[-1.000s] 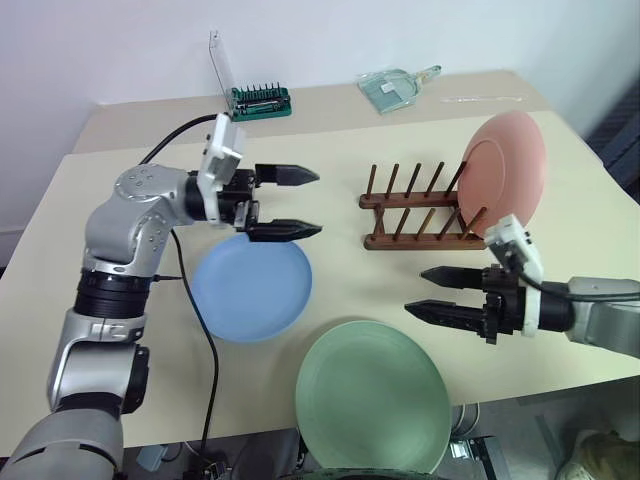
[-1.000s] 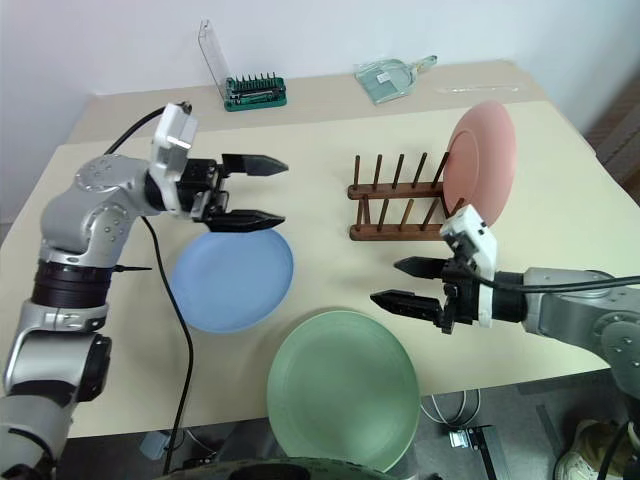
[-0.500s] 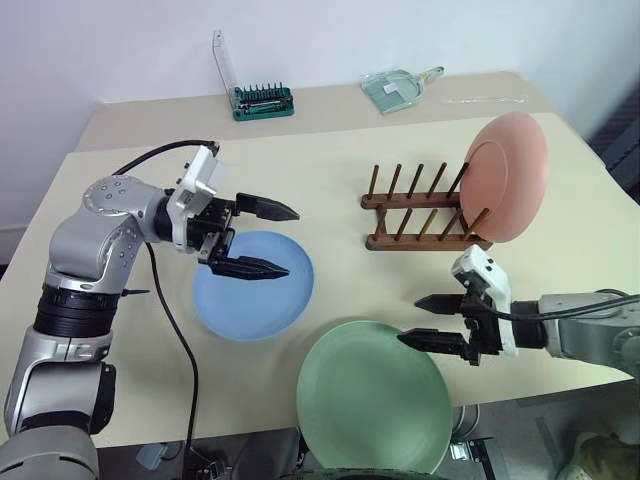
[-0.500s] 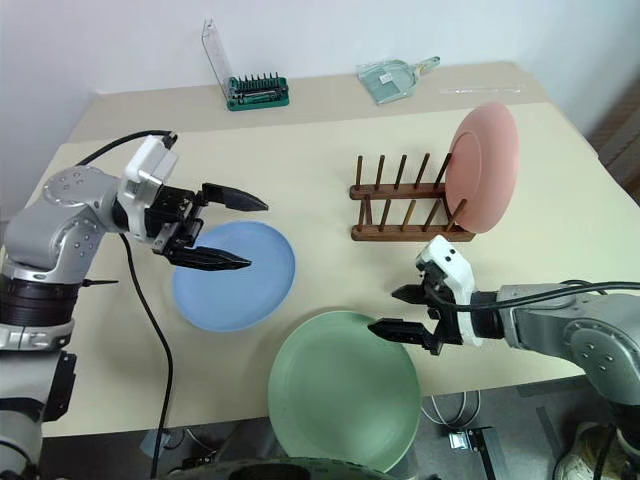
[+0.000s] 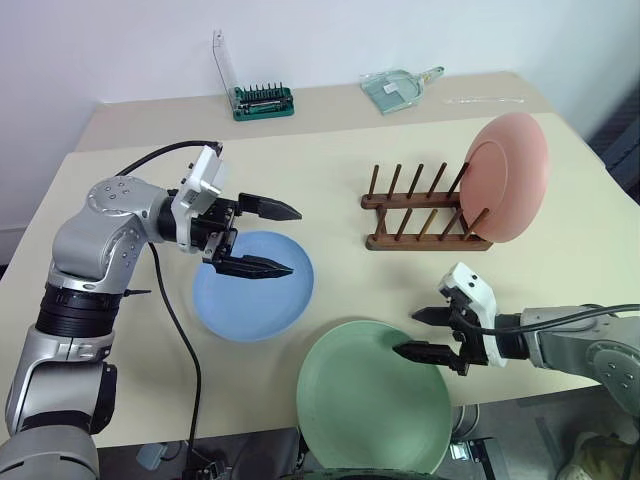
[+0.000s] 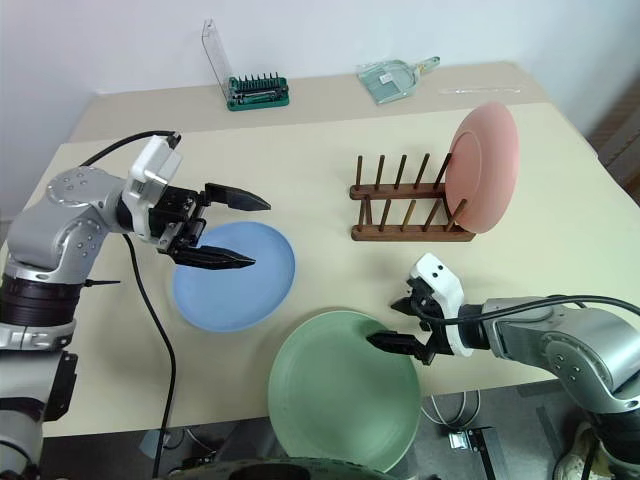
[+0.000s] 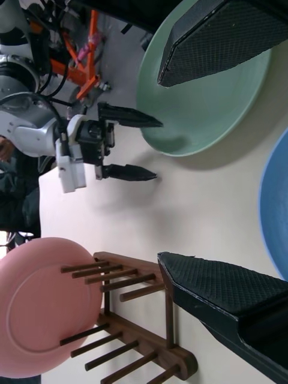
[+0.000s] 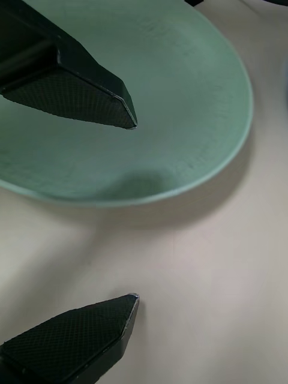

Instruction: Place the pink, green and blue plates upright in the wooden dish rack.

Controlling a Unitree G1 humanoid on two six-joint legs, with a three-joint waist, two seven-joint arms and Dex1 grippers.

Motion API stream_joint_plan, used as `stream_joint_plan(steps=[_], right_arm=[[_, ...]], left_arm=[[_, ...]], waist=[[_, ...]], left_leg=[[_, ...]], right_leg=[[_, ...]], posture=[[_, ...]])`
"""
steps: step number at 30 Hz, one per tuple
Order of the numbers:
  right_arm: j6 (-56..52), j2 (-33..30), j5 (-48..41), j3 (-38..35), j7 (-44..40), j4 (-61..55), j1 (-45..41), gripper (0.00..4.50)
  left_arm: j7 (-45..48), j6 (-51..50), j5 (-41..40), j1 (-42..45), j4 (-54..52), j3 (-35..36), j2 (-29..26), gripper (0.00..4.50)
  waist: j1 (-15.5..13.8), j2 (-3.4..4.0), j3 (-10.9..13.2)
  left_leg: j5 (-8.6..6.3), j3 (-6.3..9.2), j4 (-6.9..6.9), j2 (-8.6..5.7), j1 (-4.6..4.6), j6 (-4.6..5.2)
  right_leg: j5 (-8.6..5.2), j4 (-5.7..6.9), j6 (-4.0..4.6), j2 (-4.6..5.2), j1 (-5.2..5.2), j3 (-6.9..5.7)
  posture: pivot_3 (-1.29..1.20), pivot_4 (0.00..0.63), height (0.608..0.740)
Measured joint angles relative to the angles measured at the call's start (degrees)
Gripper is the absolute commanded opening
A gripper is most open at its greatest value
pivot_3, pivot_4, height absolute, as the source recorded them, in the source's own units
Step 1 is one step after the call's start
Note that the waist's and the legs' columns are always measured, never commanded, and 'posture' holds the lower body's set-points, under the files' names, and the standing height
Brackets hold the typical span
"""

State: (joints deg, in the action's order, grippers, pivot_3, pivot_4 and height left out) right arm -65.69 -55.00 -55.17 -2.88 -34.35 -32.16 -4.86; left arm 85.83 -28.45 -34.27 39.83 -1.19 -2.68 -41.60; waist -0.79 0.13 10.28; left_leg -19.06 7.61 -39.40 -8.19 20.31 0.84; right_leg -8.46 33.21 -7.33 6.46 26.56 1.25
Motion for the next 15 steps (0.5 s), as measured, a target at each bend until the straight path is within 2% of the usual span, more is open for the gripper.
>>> stream_joint_plan(steps=[15], right_arm=[[0.1, 0.3, 2.7, 0.4, -2.7, 0.0, 0.4, 4.48]], left_arm=[[-0.1, -0.2, -0.1, 0.3, -0.2, 0.0, 0.0, 4.5]], waist=[[0.0, 0.0, 0.0]], left_leg=[[0.0, 0.0, 0.0, 0.0, 0.0, 0.0]], right_leg=[[0.0, 0.0, 0.0, 0.0, 0.0, 0.0]], posture=[[0.0, 0.15, 0.74]])
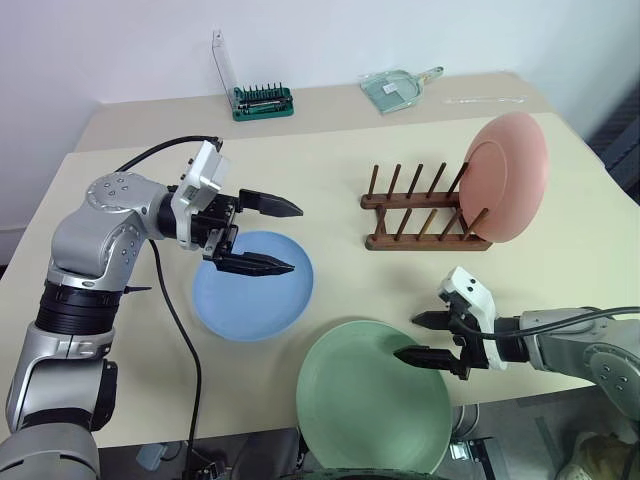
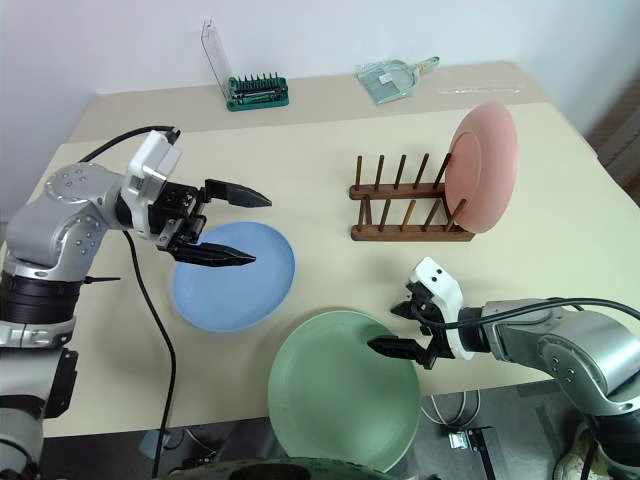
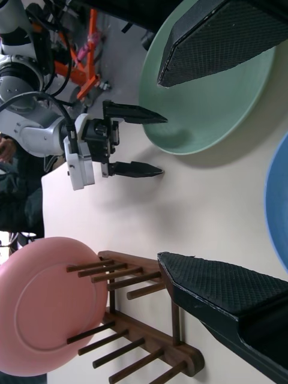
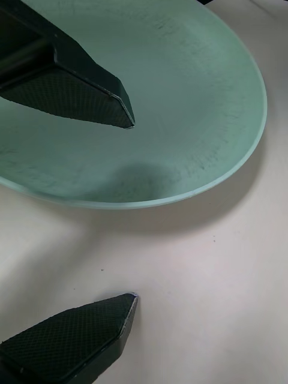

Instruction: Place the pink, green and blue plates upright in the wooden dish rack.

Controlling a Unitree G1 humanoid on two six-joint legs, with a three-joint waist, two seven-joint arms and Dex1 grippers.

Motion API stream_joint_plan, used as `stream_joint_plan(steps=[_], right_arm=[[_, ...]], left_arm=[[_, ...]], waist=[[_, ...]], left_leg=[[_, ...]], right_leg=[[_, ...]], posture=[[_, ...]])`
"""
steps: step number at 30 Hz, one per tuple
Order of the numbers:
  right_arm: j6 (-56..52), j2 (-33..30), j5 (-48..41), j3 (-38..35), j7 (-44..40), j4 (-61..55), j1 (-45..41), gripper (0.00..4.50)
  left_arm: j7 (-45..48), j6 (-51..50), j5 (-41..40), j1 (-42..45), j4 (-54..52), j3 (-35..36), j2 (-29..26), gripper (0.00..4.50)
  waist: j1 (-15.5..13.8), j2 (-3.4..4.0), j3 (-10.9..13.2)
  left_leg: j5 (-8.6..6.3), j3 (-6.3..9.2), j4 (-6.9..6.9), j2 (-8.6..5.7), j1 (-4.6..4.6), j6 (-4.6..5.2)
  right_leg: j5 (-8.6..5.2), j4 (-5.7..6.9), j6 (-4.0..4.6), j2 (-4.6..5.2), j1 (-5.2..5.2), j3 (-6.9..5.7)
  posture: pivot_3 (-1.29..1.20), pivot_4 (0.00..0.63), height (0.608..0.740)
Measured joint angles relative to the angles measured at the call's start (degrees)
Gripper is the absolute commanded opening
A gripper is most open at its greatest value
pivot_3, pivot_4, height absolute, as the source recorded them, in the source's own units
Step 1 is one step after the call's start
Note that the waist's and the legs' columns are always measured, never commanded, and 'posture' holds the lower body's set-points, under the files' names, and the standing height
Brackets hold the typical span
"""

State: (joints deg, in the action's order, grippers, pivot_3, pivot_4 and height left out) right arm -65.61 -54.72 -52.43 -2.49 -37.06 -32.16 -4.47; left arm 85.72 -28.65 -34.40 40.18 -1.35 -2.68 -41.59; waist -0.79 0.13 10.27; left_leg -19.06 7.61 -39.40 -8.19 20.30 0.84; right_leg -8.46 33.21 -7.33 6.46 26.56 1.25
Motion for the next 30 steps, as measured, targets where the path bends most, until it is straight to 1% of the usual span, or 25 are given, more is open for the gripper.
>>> stream_joint_plan(steps=[9, 20, 23, 24, 25, 27, 30], right_arm=[[0.1, 0.4, 1.2, 0.1, -0.7, 0.3, 0.0, 4.48], [1.3, 3.6, 4.3, 2.1, -1.1, 1.2, 0.0, 4.48], [1.7, 4.3, 5.2, 2.3, -1.1, 1.6, 0.4, 3.67], [1.8, 4.3, 5.8, 2.5, -1.0, 1.8, 0.5, 3.09], [2.0, 4.3, 6.4, 2.6, -1.0, 2.2, 0.4, 2.69], [2.2, 4.3, 7.4, 3.0, -1.0, 2.3, 0.6, 1.74], [2.2, 4.3, 7.8, 4.0, -1.4, 2.3, 0.8, 0.2]], left_arm=[[0.0, -0.2, -0.1, 0.0, 0.0, 0.0, 0.0, 4.5], [0.0, -1.2, -1.2, 0.0, -1.7, 0.0, -0.2, 4.5], [-0.2, -1.2, -1.2, 0.0, -1.8, 0.1, -0.2, 4.5], [-0.3, -1.2, -1.2, 0.0, -1.8, 0.1, -0.2, 4.5], [-0.3, -1.2, -1.2, 0.0, -1.9, 0.1, -0.2, 4.5], [-0.4, -1.2, -1.2, 0.0, -2.0, 0.1, -0.2, 4.5], [-0.8, -1.2, -1.2, 0.0, -2.0, 0.1, -0.2, 4.5]], waist=[[0.0, -0.03, 0.0], [0.1, -0.67, -0.4], [0.1, -0.91, -0.5], [0.1, -0.91, -0.5], [0.0, -0.92, -0.5], [0.0, -0.93, -0.5], [0.0, -0.93, -0.5]], left_leg=[[0.0, 0.0, 0.0, 0.0, -0.01, 0.0], [0.0, 0.01, 0.04, 0.06, -0.28, -0.01], [0.0, 0.0, 0.08, 0.08, -0.34, -0.01], [0.0, 0.0, 0.08, 0.08, -0.35, -0.01], [0.0, 0.01, 0.08, 0.07, -0.34, -0.01], [0.0, 0.01, 0.13, 0.08, -0.34, -0.01], [0.0, 0.01, 0.15, 0.07, -0.32, -0.02]], right_leg=[[0.0, 0.0, 0.0, 0.0, -0.01, 0.0], [-0.01, 0.01, 0.01, -0.06, -0.22, 0.0], [-0.01, 0.0, 0.01, -0.08, -0.28, 0.01], [-0.01, 0.0, 0.01, -0.07, -0.28, 0.01], [-0.01, 0.0, 0.01, -0.07, -0.28, 0.01], [-0.01, -0.02, 0.02, -0.07, -0.25, 0.0], [-0.01, -0.06, 0.02, -0.07, -0.25, 0.0]], posture=[[0.0, 0.15, 0.74], [0.0, 0.15, 0.74], [0.0, 0.15, 0.74], [0.0, 0.15, 0.74], [0.0, 0.15, 0.74], [0.0, 0.15, 0.74], [0.0, 0.15, 0.74]])
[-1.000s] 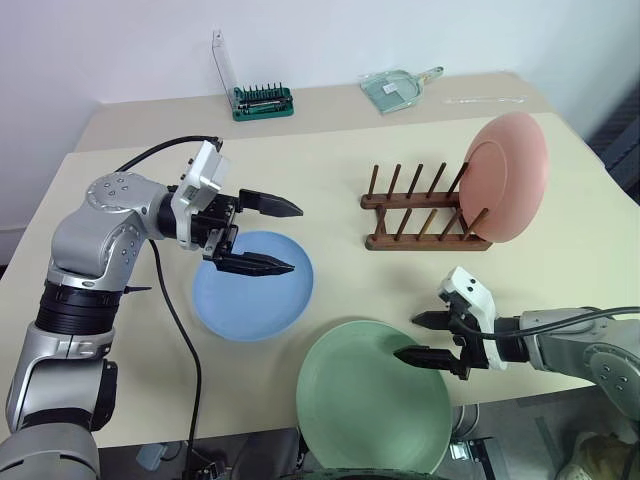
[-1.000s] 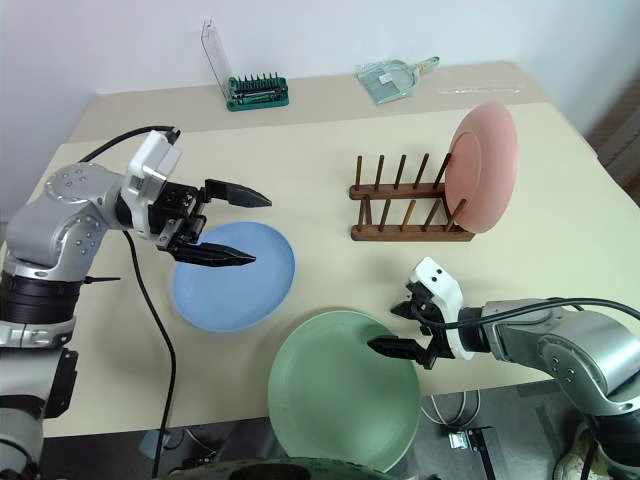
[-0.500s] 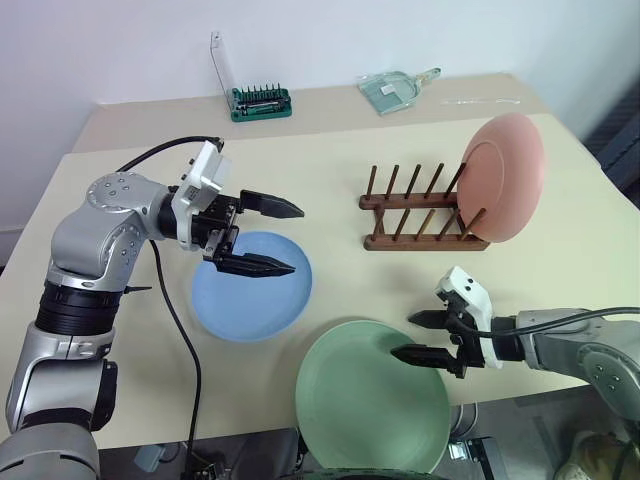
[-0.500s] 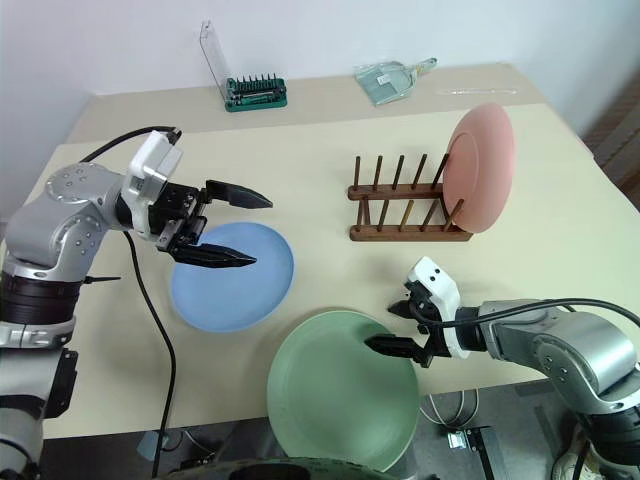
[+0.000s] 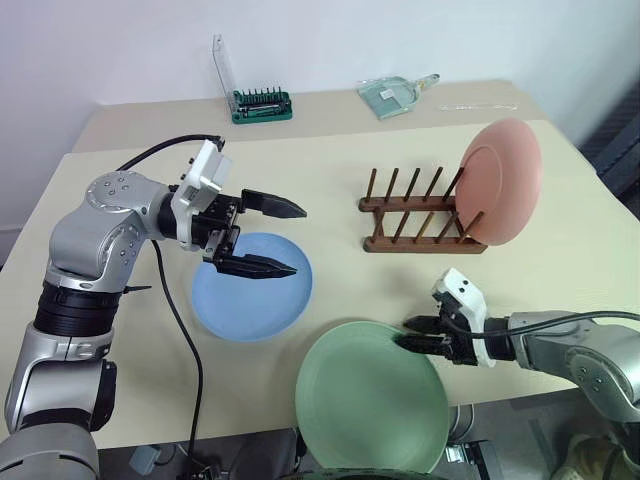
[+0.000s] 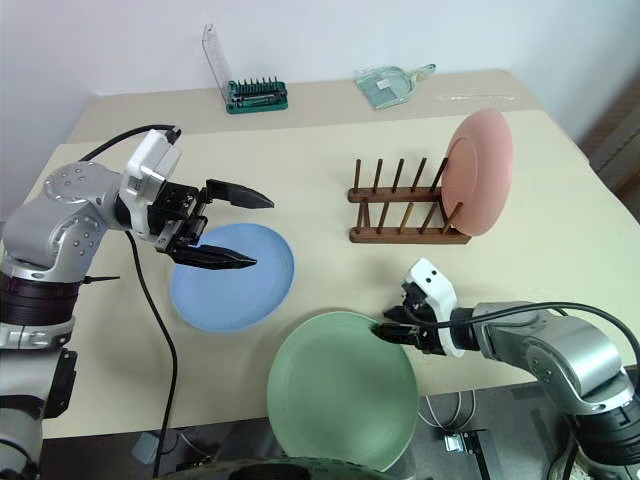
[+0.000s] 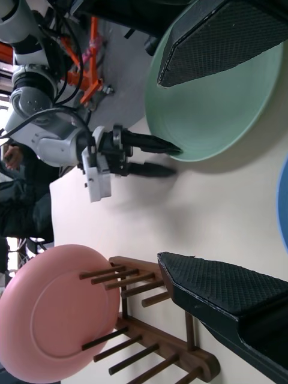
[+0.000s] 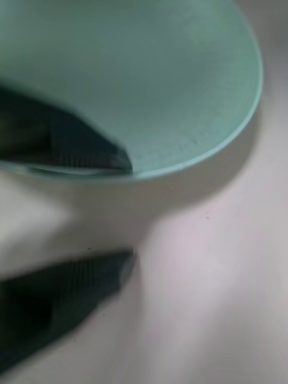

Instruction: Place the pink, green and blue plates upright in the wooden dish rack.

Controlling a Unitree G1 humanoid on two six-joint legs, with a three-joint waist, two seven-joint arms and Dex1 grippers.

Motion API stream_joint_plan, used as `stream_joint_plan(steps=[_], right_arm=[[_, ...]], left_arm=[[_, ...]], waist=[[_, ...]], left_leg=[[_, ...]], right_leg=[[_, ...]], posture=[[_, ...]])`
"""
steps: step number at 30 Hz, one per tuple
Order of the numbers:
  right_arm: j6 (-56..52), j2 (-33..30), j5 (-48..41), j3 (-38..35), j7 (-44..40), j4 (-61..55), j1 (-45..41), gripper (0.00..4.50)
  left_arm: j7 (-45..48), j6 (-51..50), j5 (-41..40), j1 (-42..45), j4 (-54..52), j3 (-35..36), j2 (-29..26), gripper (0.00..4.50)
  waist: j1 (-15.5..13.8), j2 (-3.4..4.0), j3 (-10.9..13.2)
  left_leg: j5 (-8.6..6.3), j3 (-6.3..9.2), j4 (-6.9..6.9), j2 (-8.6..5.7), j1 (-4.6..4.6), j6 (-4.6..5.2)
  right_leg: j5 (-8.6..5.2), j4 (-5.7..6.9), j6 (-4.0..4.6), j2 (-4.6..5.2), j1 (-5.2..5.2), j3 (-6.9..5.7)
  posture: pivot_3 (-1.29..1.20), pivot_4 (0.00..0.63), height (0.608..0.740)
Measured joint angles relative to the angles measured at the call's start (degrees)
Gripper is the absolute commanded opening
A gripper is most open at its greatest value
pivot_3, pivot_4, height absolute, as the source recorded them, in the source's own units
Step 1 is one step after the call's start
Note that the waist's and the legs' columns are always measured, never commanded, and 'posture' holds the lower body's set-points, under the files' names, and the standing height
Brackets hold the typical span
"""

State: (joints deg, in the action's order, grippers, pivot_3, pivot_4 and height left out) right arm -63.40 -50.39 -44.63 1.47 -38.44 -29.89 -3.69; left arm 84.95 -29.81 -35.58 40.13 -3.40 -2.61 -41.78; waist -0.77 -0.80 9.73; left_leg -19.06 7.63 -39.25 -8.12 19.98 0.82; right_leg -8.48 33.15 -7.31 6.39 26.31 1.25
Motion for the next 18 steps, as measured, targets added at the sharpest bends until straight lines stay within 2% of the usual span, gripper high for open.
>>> stream_joint_plan(steps=[1, 10, 14, 18], right_arm=[[0.0, 0.2, -0.4, -0.1, -0.4, -0.1, 0.0, 0.1], [-4.1, 2.4, -4.6, -2.4, -0.7, -0.1, -1.2, 0.1], [-6.8, 6.9, -11.9, -9.4, 0.8, 3.0, -5.5, 0.1], [-8.8, 7.5, -18.2, -16.1, 3.0, 5.5, -9.7, 0.1]], left_arm=[[-0.1, 0.0, 0.0, 0.0, 0.0, 0.0, 0.0, 4.5], [-0.6, 0.1, 0.0, 0.0, 0.1, 0.0, 0.1, 4.5], [-0.7, 0.2, 0.0, 0.0, 0.3, 0.0, 0.2, 4.5], [-0.7, 0.3, 0.0, 0.0, 0.6, 0.0, 0.3, 4.5]], waist=[[0.0, 0.0, 0.0], [0.0, -0.01, 0.0], [0.0, 0.0, 0.0], [-0.1, 0.02, 0.0]], left_leg=[[0.0, 0.0, 0.0, 0.0, 0.0, 0.0], [0.0, 0.0, 0.01, 0.0, 0.04, 0.0], [0.0, 0.0, 0.01, 0.0, 0.04, 0.0], [0.0, 0.05, 0.01, 0.0, 0.1, 0.0]], right_leg=[[0.0, -0.01, 0.0, 0.0, 0.0, 0.0], [0.0, -0.02, 0.0, 0.0, 0.03, 0.0], [0.01, -0.01, 0.0, 0.0, 0.05, 0.01], [0.01, -0.04, 0.01, 0.0, 0.08, -0.02]], posture=[[0.0, 0.15, 0.74], [0.0, 0.15, 0.74], [0.0, 0.15, 0.74], [0.0, 0.15, 0.74]])
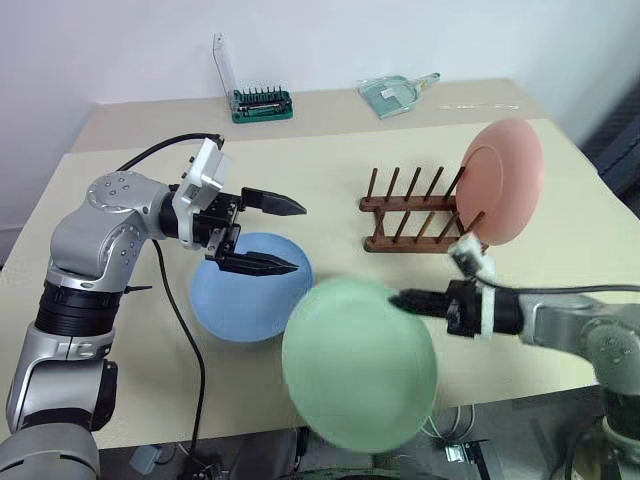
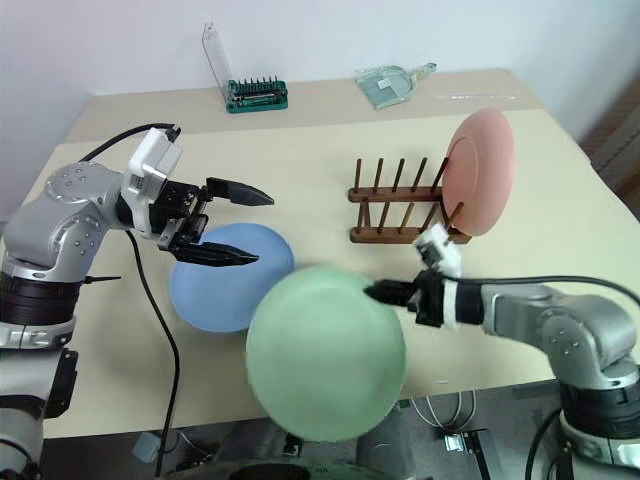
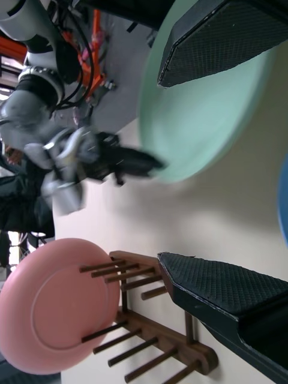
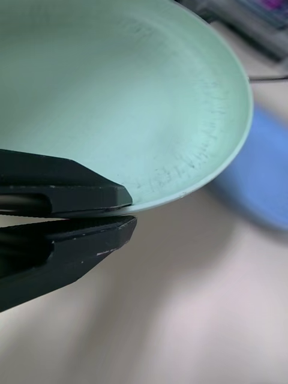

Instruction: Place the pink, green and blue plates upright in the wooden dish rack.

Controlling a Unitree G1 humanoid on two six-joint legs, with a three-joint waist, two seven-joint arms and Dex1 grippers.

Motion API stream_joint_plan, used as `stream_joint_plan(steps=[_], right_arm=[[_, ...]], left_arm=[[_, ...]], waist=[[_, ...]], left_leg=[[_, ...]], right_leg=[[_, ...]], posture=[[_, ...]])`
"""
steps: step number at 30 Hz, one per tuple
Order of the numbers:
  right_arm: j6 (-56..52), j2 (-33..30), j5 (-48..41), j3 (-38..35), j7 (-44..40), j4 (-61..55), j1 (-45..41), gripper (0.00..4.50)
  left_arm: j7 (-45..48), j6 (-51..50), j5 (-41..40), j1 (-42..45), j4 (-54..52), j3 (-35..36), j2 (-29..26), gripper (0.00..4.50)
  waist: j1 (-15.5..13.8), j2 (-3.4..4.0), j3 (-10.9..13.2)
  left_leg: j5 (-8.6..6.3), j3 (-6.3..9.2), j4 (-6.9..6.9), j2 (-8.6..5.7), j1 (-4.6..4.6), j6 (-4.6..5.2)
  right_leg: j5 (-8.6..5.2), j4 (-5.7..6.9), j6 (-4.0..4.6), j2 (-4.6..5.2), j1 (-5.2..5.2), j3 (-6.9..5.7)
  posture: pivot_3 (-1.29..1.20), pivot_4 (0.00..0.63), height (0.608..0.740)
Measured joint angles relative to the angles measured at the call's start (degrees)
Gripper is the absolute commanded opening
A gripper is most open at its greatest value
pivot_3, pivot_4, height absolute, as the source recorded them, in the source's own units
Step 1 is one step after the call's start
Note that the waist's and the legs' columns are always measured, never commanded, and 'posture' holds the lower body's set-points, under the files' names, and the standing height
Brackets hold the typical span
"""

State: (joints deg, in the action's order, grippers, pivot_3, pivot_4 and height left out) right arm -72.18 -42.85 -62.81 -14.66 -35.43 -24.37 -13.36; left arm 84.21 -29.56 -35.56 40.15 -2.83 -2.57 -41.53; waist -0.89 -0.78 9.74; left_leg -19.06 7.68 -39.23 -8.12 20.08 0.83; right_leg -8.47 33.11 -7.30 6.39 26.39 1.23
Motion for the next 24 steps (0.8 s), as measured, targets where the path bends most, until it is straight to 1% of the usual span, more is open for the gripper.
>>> stream_joint_plan(steps=[3, 8, 10, 12, 13, 14, 17, 20, 24], right_arm=[[-0.6, 0.0, -3.0, -1.9, 1.2, 0.9, -0.5, 0.1], [0.1, -0.4, -4.0, -2.7, 1.3, 1.0, -0.3, 0.1], [2.9, -3.4, -0.4, -1.9, 0.2, 1.1, 1.7, 0.1], [7.0, -9.9, 7.1, 0.2, -0.8, 1.9, 6.0, 0.1], [8.2, -12.1, 10.2, 0.7, -1.0, 3.1, 8.0, 0.1], [8.9, -12.8, 12.3, 0.3, -1.1, 4.8, 9.3, 0.1], [11.0, -12.6, 14.4, -0.4, -2.1, 5.9, 10.0, 0.1], [12.7, -12.9, 16.7, -1.0, -3.2, 6.2, 10.8, 0.1], [13.0, -10.8, 17.7, -3.2, -0.9, 7.0, 10.8, 0.1]], left_arm=[[0.0, 0.1, 0.0, 0.0, 0.5, 0.0, 0.0, 4.5], [-0.4, 0.2, 0.1, 0.4, 0.7, 0.0, 0.6, 4.5], [-0.8, 0.8, 0.5, 1.0, 1.1, -0.1, 1.1, 4.5], [-1.0, 1.2, 0.8, 1.1, 1.5, 0.0, 1.1, 4.5], [-1.0, 1.2, 0.8, 1.1, 1.7, 0.0, 1.1, 4.5], [-1.0, 1.2, 0.9, 1.0, 1.8, 0.0, 1.0, 4.5], [-1.0, 1.3, 1.1, 1.0, 1.8, -0.1, 1.3, 4.5], [-1.0, 1.3, 1.1, 1.0, 1.8, -0.1, 1.3, 4.5], [-1.0, 1.3, 1.1, 1.0, 1.8, -0.1, 1.3, 4.5]], waist=[[0.1, 0.0, 0.0], [0.1, 0.0, 0.0], [0.0, 0.0, 0.0], [-0.2, 0.0, 0.0], [-0.2, -0.01, 0.0], [0.0, -0.03, 0.0], [0.6, 0.11, 0.0], [0.3, 0.12, 0.0], [0.0, 0.11, 0.0]], left_leg=[[0.0, 0.0, 0.0, -0.01, 0.05, 0.0], [0.0, -0.01, 0.0, -0.01, 0.06, 0.0], [0.0, -0.02, -0.01, -0.01, 0.08, 0.0], [-0.01, -0.02, -0.02, -0.1, 0.1, 0.02], [-0.01, -0.03, -0.03, -0.11, 0.11, 0.02], [-0.01, -0.03, -0.03, -0.1, 0.11, 0.02], [0.0, -0.13, 0.0, 0.01, 0.04, 0.0], [0.01, -0.12, 0.01, 0.04, 0.03, -0.01], [0.0, -0.1, -0.01, 0.0, 0.06, -0.01]], right_leg=[[0.0, -0.01, 0.0, 0.01, 0.04, -0.01], [0.0, 0.0, 0.0, 0.01, 0.06, 0.0], [0.0, 0.0, -0.01, 0.02, 0.06, -0.01], [0.0, 0.0, -0.02, 0.06, 0.07, -0.05], [0.0, 0.0, -0.02, 0.07, 0.07, -0.05], [0.0, -0.01, -0.02, 0.07, 0.07, -0.05], [0.0, 0.04, -0.01, 0.04, 0.1, 0.04], [0.0, 0.05, -0.01, 0.0, 0.08, 0.03], [0.0, 0.02, -0.01, 0.03, 0.07, 0.03]], posture=[[0.0, 0.15, 0.74], [0.0, 0.15, 0.74], [0.0, 0.15, 0.74], [0.0, 0.15, 0.74], [0.0, 0.15, 0.74], [0.0, 0.15, 0.74], [0.0, 0.15, 0.74], [0.0, 0.15, 0.74], [0.0, 0.15, 0.74]])
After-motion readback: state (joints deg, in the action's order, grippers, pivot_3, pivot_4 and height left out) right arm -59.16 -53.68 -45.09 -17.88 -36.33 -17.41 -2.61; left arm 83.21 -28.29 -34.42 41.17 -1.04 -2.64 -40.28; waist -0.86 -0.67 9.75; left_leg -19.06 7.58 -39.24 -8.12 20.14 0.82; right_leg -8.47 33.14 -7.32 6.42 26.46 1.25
